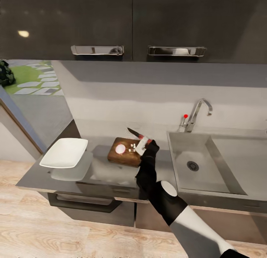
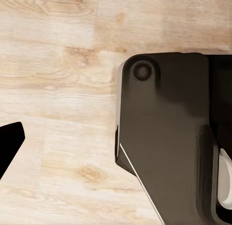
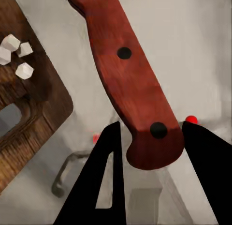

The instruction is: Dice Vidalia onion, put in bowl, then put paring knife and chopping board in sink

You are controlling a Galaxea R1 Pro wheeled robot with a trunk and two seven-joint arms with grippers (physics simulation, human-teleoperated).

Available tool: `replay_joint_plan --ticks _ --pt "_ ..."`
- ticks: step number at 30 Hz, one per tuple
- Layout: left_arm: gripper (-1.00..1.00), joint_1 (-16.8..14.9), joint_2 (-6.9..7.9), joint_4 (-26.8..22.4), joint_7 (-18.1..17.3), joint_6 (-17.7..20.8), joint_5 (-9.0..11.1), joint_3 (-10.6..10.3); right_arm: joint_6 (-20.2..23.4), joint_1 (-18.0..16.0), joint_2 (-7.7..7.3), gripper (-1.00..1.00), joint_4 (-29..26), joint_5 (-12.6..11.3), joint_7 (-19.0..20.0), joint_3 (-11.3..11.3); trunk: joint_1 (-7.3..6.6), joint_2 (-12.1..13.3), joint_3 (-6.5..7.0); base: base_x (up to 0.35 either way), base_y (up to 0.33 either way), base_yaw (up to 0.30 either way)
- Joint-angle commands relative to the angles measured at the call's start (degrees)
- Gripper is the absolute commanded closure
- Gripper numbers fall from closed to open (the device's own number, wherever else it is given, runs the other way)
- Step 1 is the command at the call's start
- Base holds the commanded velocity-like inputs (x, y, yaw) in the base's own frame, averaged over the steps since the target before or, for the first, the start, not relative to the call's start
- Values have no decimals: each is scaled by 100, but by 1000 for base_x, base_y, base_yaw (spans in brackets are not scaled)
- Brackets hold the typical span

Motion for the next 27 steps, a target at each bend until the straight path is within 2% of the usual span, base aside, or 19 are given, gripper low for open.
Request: replay_joint_plan --ticks 1,3,5,14,18,27 --pt "-100 4 3 -16 53 -4 18 -51 33 -6 0 100 -182 -68 -42 10 2 -10 -10 -199 -169 0" --pt "-100 4 2 -16 53 -4 18 -52 53 -7 0 100 -480 -68 -50 9 2 -10 -10 -155 -85 0" --pt "-100 4 2 -16 53 -4 18 -52 60 -9 0 100 -555 -68 -52 13 2 -10 -10 -56 -28 0" --pt "-100 4 2 -17 44 -4 18 -50 71 -8 0 100 -582 -88 -53 19 2 -10 -10 -5 62 0" --pt "-100 4 2 -16 44 -4 18 -52 72 -8 0 100 -518 -101 -47 24 2 -10 -10 0 254 0" --pt "-100 4 2 -16 44 -4 18 -51 73 -6 0 100 -51 -98 -28 48 2 -10 -10 0 53 0"
